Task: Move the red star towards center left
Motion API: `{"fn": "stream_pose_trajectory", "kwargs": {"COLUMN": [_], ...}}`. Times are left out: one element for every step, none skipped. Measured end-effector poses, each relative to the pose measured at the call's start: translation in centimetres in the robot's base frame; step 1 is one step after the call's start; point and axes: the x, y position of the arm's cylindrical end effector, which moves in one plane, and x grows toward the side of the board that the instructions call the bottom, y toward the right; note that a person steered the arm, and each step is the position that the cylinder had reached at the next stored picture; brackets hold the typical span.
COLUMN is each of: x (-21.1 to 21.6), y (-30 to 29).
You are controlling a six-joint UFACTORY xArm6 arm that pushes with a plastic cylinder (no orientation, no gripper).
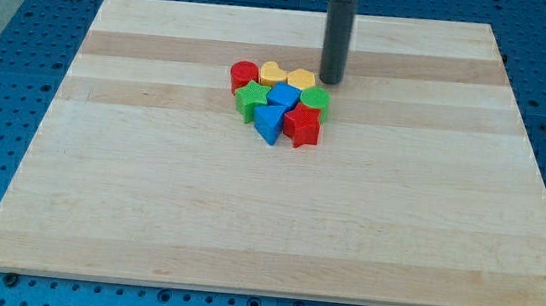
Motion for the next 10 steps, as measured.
{"fn": "stream_pose_trajectory", "kwargs": {"x": [4.7, 8.0, 8.6, 8.5, 7.3, 5.8, 6.4, 9.2, 11.6, 12.8], "y": [1.5, 1.4, 0.3, 0.3, 0.3, 0.3, -2.1, -6.4, -7.6, -9.1]}}
